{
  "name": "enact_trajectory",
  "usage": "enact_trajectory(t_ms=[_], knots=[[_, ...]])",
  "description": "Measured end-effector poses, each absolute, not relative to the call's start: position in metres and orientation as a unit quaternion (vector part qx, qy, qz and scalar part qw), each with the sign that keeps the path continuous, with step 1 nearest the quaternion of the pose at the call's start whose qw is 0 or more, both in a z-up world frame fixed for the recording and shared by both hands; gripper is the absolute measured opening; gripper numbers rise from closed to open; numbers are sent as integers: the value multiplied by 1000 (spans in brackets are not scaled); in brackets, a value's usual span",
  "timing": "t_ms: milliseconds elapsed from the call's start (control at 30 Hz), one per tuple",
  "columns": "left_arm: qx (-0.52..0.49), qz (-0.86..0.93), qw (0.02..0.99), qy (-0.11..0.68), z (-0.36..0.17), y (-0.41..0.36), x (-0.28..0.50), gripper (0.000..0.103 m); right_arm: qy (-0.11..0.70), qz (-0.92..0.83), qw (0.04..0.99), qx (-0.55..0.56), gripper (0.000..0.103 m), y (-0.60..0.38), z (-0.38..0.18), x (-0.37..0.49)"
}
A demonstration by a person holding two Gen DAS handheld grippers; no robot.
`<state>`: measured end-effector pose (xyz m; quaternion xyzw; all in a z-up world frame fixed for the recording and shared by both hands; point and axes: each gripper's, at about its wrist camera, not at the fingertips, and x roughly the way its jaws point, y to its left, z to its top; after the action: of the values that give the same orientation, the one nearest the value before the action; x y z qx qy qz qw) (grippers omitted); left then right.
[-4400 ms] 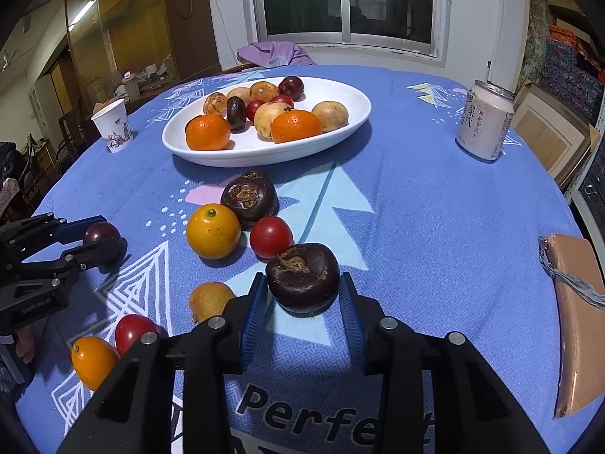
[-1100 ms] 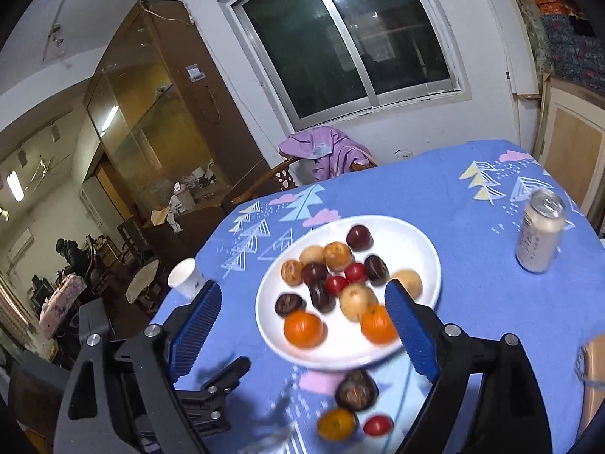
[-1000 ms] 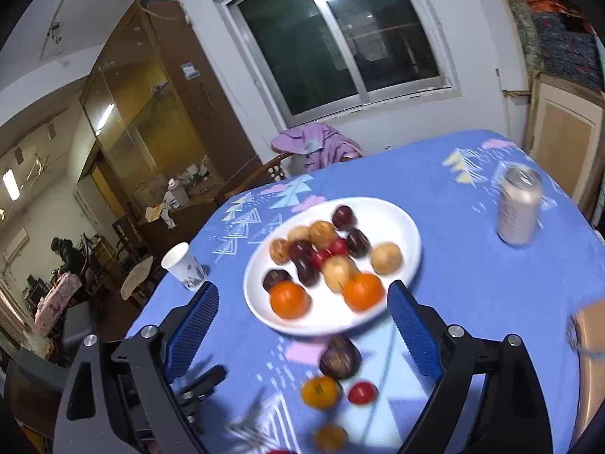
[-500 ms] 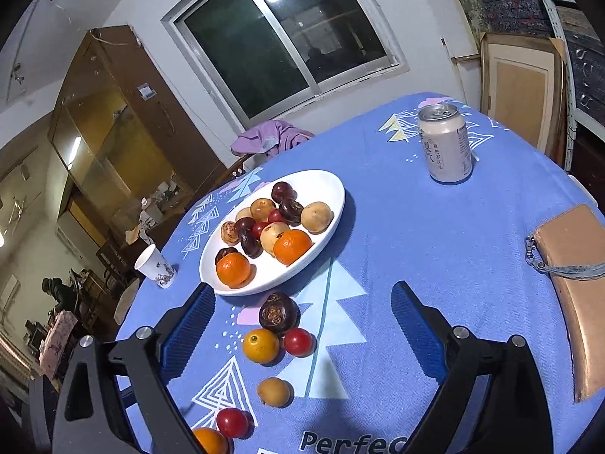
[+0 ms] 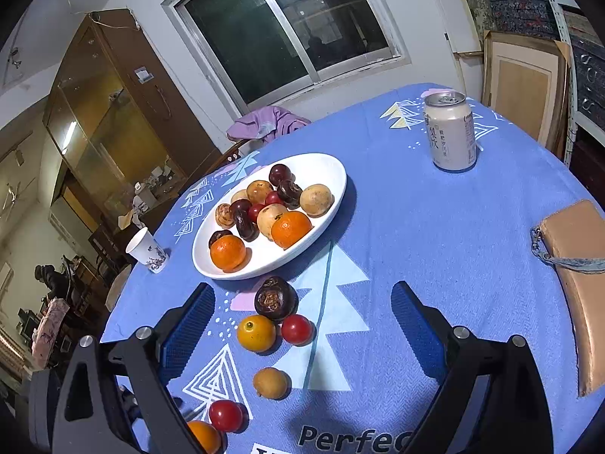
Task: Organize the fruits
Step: 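Move the left tool to the small orange and grasp it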
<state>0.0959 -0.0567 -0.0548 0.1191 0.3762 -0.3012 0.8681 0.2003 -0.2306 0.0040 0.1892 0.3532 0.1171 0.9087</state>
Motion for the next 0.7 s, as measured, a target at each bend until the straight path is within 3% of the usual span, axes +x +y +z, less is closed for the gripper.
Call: enact_trajectory(t_ms=[267,500,700], knots=[[102,-305,851,414,-66,-56,107,71,354,123,908,188,95,-228,4,199],[92,-300,846,430,-70,-51,110,40,357,137,907,178,95,-222,5,197],[81,-248,877,403,-56,-30,112,37,356,175,906,146,95,-206,10,190]])
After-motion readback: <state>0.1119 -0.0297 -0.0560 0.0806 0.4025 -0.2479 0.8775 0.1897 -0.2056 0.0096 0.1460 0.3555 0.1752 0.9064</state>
